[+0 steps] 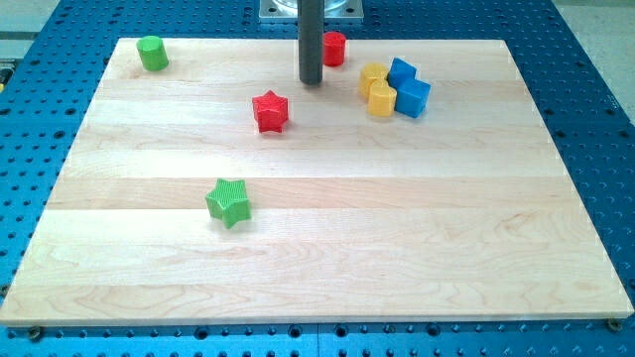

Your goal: Push the red circle to the left side

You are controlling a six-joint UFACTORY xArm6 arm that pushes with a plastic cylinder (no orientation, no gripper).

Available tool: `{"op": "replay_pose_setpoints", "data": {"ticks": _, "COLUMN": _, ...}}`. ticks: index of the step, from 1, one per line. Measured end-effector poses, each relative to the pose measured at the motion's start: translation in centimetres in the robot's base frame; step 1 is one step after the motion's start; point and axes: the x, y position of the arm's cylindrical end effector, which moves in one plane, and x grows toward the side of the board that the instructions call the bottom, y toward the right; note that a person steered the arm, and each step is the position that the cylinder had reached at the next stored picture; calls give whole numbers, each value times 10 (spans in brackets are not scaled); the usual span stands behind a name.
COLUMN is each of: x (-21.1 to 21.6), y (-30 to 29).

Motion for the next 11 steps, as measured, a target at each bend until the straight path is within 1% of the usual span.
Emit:
{"op": "replay_pose_setpoints", "data": {"ticks": 1, "x": 27, "y": 14}}
{"op": "replay_pose_setpoints", "data": {"ticks": 2, "x": 27, "y": 45}}
{"op": "replay_pose_setpoints", "data": {"ticks": 3, "x": 1, "y": 64}}
{"op": "replay_pose_setpoints", "data": {"ticks": 4, "x": -47, "y": 70}}
{"op": "replay_pose_setpoints", "data": {"ticks": 5, "x": -68, "y": 69}}
{"op": "replay_pose_setpoints", "data": {"ticks": 6, "x": -68, "y": 66}}
{"op": "replay_pose_setpoints", "data": {"ticks": 8, "x": -68, "y": 24}}
{"op": "replay_pose_setpoints", "data": {"ticks": 9, "x": -58, "y": 34}}
{"op": "replay_pose_setpoints", "data": {"ticks": 11, "x": 39, "y": 41}}
